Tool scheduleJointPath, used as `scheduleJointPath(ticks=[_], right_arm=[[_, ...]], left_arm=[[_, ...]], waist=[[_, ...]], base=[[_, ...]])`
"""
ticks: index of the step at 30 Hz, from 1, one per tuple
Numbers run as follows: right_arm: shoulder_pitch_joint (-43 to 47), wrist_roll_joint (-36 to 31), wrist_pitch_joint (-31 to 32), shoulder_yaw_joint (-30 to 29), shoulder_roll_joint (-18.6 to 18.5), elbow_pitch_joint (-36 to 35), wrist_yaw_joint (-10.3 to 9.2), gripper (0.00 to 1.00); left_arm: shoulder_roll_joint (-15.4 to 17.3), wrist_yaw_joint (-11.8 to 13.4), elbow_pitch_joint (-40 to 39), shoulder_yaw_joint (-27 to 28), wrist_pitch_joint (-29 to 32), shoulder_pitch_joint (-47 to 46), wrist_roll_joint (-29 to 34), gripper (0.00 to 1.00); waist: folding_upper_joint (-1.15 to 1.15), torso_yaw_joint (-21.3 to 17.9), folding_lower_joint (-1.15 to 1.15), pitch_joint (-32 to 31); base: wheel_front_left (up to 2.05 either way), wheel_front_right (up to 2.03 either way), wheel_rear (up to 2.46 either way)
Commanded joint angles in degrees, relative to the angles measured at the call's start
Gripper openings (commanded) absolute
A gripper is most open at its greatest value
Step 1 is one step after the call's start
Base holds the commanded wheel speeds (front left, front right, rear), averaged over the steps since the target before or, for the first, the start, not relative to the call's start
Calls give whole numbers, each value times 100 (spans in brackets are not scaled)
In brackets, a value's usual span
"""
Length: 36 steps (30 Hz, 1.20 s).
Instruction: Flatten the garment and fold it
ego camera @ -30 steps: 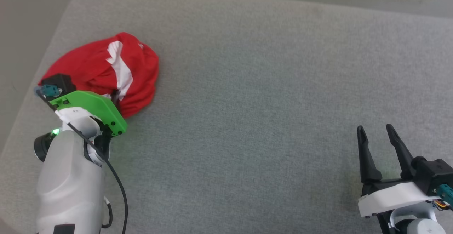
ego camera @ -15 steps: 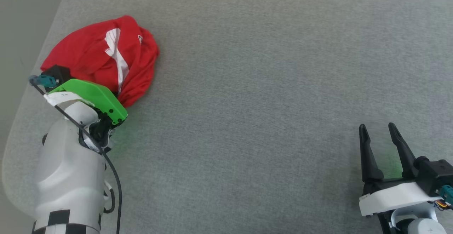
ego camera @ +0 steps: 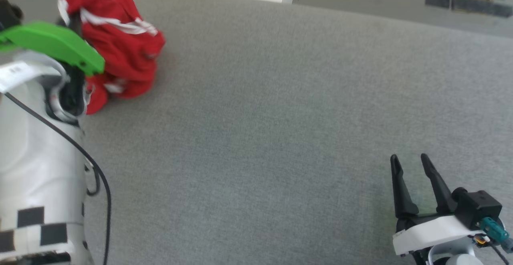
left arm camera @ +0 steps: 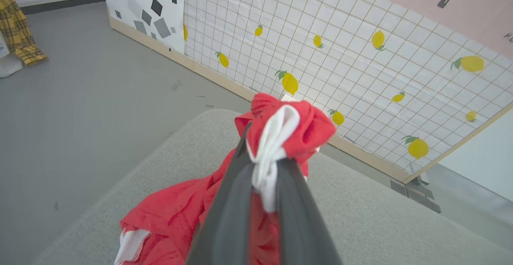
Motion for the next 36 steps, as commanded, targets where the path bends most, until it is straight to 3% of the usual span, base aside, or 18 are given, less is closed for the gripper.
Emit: scheduleJointPath(ticks=[1, 8, 19, 28, 36], right_arm=[[1, 64, -69, 27, 0, 74, -9, 100], [95, 242, -207, 83, 0, 438, -9, 100], [251, 359, -272, -30, 0, 711, -9, 100], [399, 310, -277, -216, 0, 673, -9, 100], [401, 261, -278, -242, 0, 593, -9, 100]], left_arm=[[70, -77, -121, -50, -22, -198, 66, 0], [108, -332, -742, -379, 151, -650, 41, 0], [-367, -500, -1587, -870, 493, -937, -513, 0], [-783, -539, -1934, -1425, 819, -508, -949, 0], [-984, -534, -1661, -2172, 856, 366, -852, 0]], waist=[[0, -105, 0, -346], [0, -350, 0, -842], [0, -875, 0, -1304], [0, -1376, 0, -1427], [0, -1681, 0, -1300]], base=[[0, 0, 0], [0, 0, 0], [0, 0, 0], [0, 0, 0], [0, 0, 0]])
